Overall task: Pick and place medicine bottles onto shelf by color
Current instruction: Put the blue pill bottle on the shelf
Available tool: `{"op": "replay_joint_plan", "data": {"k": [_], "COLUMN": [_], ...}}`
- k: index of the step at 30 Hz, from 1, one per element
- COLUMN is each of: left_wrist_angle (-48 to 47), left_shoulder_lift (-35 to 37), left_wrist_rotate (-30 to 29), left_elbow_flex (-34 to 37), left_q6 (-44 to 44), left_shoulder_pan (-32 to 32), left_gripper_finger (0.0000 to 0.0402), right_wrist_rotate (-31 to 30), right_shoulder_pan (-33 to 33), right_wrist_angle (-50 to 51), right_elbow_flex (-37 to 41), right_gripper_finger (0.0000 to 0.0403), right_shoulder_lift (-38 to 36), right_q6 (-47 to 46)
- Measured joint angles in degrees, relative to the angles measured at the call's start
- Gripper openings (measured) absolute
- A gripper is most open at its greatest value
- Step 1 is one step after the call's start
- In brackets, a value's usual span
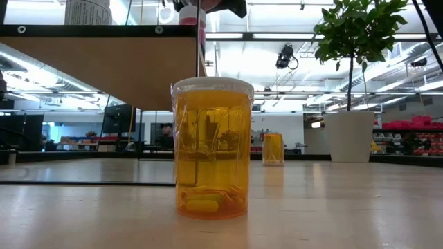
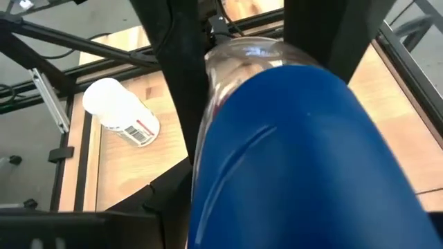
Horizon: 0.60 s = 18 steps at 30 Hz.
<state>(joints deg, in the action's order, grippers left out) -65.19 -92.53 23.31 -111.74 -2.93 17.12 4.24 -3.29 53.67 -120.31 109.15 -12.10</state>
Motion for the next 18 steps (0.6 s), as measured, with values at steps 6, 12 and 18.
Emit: {"op": "replay_joint_plan", "data": {"k": [6,12,18], "left_wrist_angle": [-0.3,-1.4,-2.0], "left_shoulder_lift": [0.1,0.1,0.5], "left_wrist_rotate": [1.7,2.4,2.6], "left_elbow_flex": [0.0,-0.1,-0.1], "left_q6": [-0.3,-0.5,-0.6], "left_shoulder_pan": [0.0,0.1,0.3], "left_gripper_finger": [0.0127,0.0126,0.0126], "right_wrist_rotate": [1.6,1.9,2.1], "right_shoulder_pan": [0.0,0.1,0.1], "right_wrist_angle": [-5.0,-5.6,-7.3], "right_elbow_flex": [0.1,0.1,0.1], "right_gripper_finger": [0.0212,0.0212,0.0212], "right_shoulder_lift": [0.0,0.0,0.1], "right_q6": [-0.2,-0.4,-0.6]}}
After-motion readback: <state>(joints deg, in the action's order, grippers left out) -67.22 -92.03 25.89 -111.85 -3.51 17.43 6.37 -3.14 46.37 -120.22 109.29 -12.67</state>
